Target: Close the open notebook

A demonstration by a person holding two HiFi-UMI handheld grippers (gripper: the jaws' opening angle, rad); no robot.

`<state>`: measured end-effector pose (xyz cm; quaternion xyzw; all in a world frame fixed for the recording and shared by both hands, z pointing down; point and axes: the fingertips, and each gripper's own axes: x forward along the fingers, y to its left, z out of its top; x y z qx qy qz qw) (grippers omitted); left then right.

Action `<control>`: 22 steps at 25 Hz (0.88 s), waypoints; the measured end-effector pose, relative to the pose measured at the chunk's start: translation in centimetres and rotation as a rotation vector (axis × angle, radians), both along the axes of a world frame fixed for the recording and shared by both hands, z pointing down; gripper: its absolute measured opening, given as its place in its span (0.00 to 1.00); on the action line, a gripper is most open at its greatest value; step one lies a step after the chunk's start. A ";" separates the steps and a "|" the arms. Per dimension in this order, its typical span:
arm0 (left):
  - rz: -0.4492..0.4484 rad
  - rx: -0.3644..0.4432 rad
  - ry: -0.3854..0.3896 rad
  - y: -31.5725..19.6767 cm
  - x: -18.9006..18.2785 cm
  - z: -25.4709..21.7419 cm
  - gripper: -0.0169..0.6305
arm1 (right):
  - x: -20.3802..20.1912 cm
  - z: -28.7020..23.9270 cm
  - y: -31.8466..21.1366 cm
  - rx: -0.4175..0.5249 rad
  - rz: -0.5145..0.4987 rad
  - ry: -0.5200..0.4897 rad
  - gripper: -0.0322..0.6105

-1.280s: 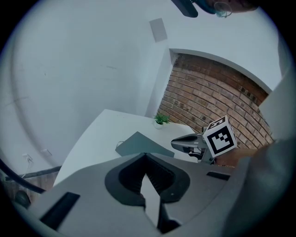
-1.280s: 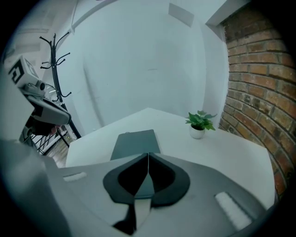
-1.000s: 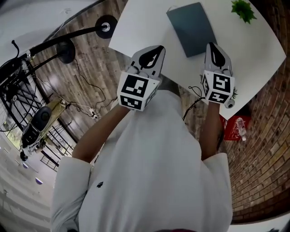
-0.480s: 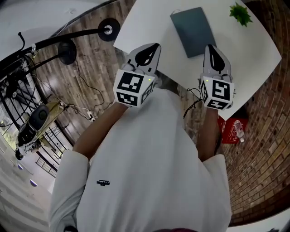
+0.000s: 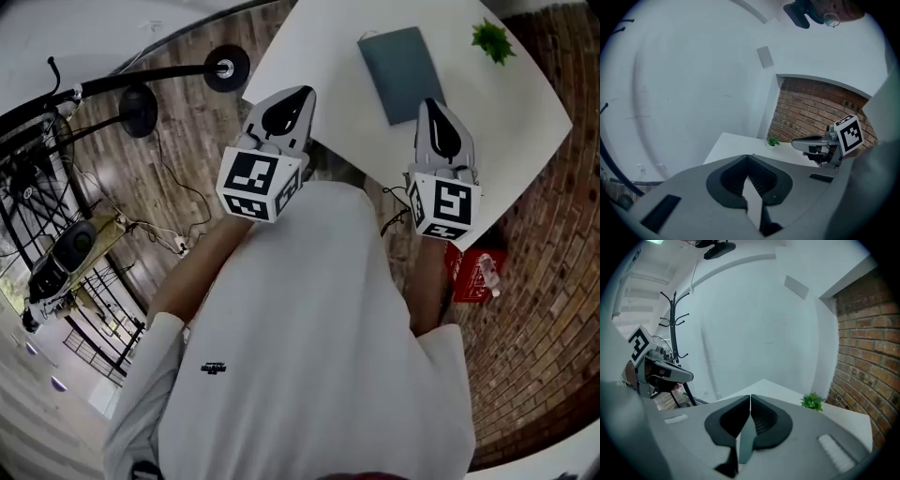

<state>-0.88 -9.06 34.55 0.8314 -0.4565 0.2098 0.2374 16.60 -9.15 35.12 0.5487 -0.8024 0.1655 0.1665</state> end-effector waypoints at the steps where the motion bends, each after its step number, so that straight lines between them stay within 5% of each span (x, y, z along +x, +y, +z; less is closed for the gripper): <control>1: 0.000 0.010 0.001 0.0 -0.3 -0.4 0.03 | -0.2 -0.5 0.0 0.009 0.002 -0.003 0.07; 22: -0.080 0.150 0.087 0.1 -6.1 -6.6 0.03 | -4.6 -9.0 2.1 0.177 0.046 -0.073 0.07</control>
